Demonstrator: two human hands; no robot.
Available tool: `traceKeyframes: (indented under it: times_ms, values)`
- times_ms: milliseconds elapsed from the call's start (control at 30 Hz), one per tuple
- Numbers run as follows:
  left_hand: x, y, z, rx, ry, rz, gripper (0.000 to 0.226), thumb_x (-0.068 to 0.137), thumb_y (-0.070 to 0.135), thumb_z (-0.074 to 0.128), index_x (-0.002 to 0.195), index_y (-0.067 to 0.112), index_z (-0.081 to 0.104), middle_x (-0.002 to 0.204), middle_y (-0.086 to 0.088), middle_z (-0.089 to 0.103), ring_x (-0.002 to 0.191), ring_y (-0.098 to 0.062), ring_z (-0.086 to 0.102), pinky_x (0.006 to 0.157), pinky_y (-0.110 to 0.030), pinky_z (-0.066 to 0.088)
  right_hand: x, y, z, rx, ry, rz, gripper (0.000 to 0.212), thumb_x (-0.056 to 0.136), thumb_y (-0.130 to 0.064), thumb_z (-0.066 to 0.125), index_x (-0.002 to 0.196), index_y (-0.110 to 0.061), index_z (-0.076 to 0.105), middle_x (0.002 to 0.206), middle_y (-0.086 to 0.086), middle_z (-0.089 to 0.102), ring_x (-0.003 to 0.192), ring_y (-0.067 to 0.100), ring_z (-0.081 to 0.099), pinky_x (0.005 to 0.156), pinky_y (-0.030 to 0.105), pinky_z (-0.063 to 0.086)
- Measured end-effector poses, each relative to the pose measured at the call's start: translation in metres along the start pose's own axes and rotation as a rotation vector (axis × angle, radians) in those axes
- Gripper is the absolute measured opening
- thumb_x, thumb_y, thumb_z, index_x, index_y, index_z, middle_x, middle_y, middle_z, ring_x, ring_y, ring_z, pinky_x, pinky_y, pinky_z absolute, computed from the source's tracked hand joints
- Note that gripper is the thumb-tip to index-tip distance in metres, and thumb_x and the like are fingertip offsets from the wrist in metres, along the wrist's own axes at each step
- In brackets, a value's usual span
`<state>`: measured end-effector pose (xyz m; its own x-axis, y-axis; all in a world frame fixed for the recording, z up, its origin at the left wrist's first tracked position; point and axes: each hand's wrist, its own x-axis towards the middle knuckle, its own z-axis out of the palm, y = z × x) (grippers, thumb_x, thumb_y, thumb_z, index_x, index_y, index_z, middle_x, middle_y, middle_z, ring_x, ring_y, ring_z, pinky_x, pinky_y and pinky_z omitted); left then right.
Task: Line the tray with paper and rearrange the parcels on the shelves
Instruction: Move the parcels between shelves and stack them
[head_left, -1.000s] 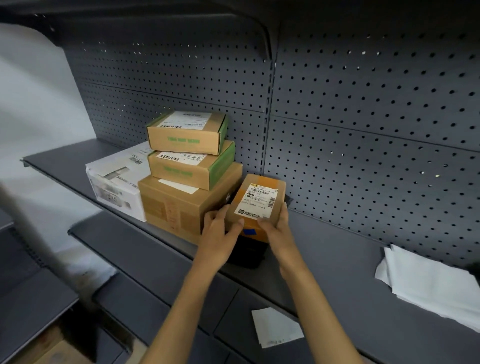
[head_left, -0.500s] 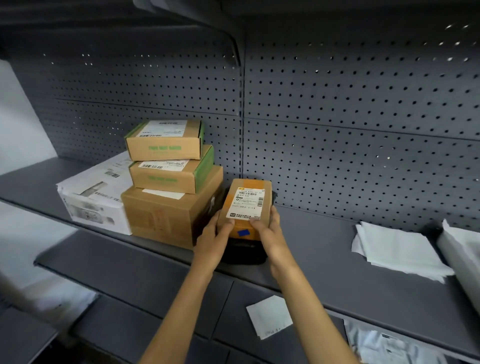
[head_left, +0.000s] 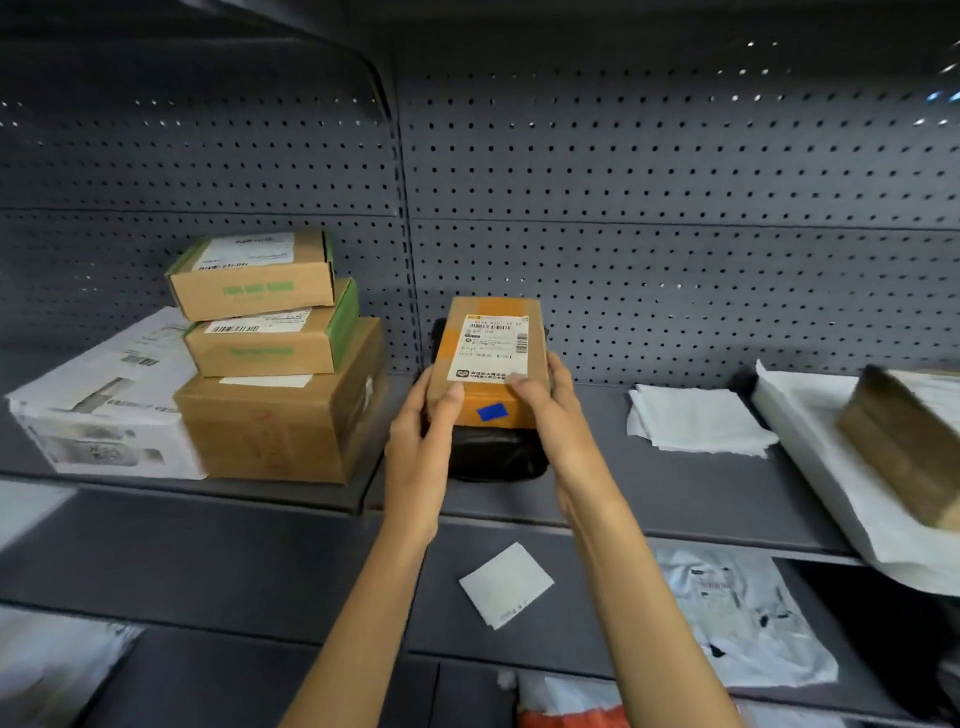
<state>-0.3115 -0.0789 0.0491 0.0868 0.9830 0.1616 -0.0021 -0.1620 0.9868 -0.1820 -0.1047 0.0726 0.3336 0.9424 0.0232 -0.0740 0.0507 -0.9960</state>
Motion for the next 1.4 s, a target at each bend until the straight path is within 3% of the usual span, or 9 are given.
traceKeyframes:
  times_ms: [100, 233, 367, 467, 567, 733, 967, 1133, 1400]
  values:
    - [-0.017, 0.004, 0.019, -0.056, -0.062, 0.046, 0.058, 0.09, 0.052, 0.057, 0.144, 0.03, 0.053, 0.131, 0.012, 0.068, 0.124, -0.004, 0.06, 0.106, -0.027, 0.045, -0.02, -0.002, -0.022, -0.006, 0.083, -0.046, 0.066, 0.103, -0.024, 0.054, 0.16, -0.025, 0.023, 0.136, -0.01, 0.055, 0.098, -0.016, 0.053, 0.066, -0.008, 0.041]
    - [-0.041, 0.012, 0.05, -0.107, -0.132, 0.09, 0.046, 0.101, 0.039, 0.055, 0.145, 0.029, 0.051, 0.134, 0.014, 0.065, 0.125, 0.001, 0.058, 0.101, -0.018, 0.043, -0.05, -0.008, -0.055, -0.015, 0.189, -0.08, 0.062, 0.102, -0.026, 0.056, 0.158, -0.027, 0.028, 0.145, -0.01, 0.056, 0.119, -0.004, 0.057, 0.079, -0.002, 0.044]
    - [-0.065, 0.022, 0.084, -0.151, -0.239, 0.108, 0.044, 0.102, 0.036, 0.054, 0.145, 0.03, 0.051, 0.131, 0.019, 0.066, 0.12, 0.01, 0.057, 0.093, -0.007, 0.042, -0.078, -0.017, -0.093, -0.015, 0.29, -0.112, 0.042, 0.104, -0.022, 0.053, 0.141, -0.034, 0.038, 0.115, -0.026, 0.061, 0.081, -0.03, 0.057, 0.063, -0.008, 0.039]
    - [-0.084, 0.028, 0.115, -0.182, -0.306, 0.106, 0.04, 0.102, 0.034, 0.054, 0.142, 0.031, 0.054, 0.124, 0.024, 0.068, 0.115, 0.015, 0.058, 0.085, 0.001, 0.041, -0.099, -0.019, -0.125, -0.021, 0.382, -0.144, 0.054, 0.103, -0.025, 0.054, 0.152, -0.029, 0.033, 0.119, -0.023, 0.064, 0.084, -0.027, 0.06, 0.067, -0.006, 0.042]
    - [-0.106, 0.036, 0.147, -0.208, -0.378, 0.104, 0.037, 0.102, 0.034, 0.054, 0.139, 0.034, 0.056, 0.123, 0.023, 0.069, 0.116, 0.013, 0.059, 0.09, -0.004, 0.043, -0.117, -0.022, -0.16, -0.027, 0.477, -0.157, 0.052, 0.102, -0.026, 0.055, 0.15, -0.031, 0.034, 0.121, -0.019, 0.064, 0.085, -0.027, 0.059, 0.068, -0.005, 0.042]
    - [-0.14, 0.051, 0.214, -0.214, -0.47, 0.115, 0.043, 0.101, 0.038, 0.055, 0.144, 0.034, 0.052, 0.136, 0.018, 0.062, 0.125, 0.008, 0.054, 0.1, -0.014, 0.042, -0.148, -0.037, -0.231, -0.013, 0.56, -0.183, 0.05, 0.103, -0.027, 0.055, 0.149, -0.031, 0.034, 0.112, -0.027, 0.06, 0.083, -0.027, 0.058, 0.068, -0.003, 0.044]
    - [-0.215, 0.074, 0.332, -0.232, -0.552, 0.177, 0.051, 0.095, 0.051, 0.059, 0.143, 0.038, 0.052, 0.138, 0.012, 0.063, 0.129, -0.007, 0.058, 0.112, -0.039, 0.045, -0.206, -0.064, -0.36, -0.046, 0.635, -0.212, 0.045, 0.104, -0.025, 0.053, 0.147, -0.029, 0.039, 0.133, -0.007, 0.064, 0.092, -0.013, 0.065, 0.064, -0.002, 0.043]
    - [-0.267, 0.085, 0.417, -0.263, -0.611, 0.211, 0.058, 0.092, 0.052, 0.058, 0.145, 0.033, 0.05, 0.136, 0.013, 0.065, 0.128, -0.005, 0.059, 0.113, -0.04, 0.045, -0.238, -0.076, -0.455, -0.072, 0.672, -0.234, 0.044, 0.103, -0.027, 0.053, 0.146, -0.029, 0.043, 0.132, -0.006, 0.066, 0.105, 0.0, 0.065, 0.069, 0.002, 0.046]
    - [-0.318, 0.094, 0.54, -0.264, -0.669, 0.19, 0.066, 0.086, 0.065, 0.057, 0.147, 0.045, 0.044, 0.143, 0.011, 0.057, 0.134, -0.005, 0.052, 0.117, -0.041, 0.039, -0.268, -0.101, -0.587, -0.09, 0.715, -0.23, 0.039, 0.103, -0.03, 0.053, 0.141, -0.033, 0.05, 0.122, -0.013, 0.072, 0.089, -0.013, 0.067, 0.07, 0.007, 0.046]
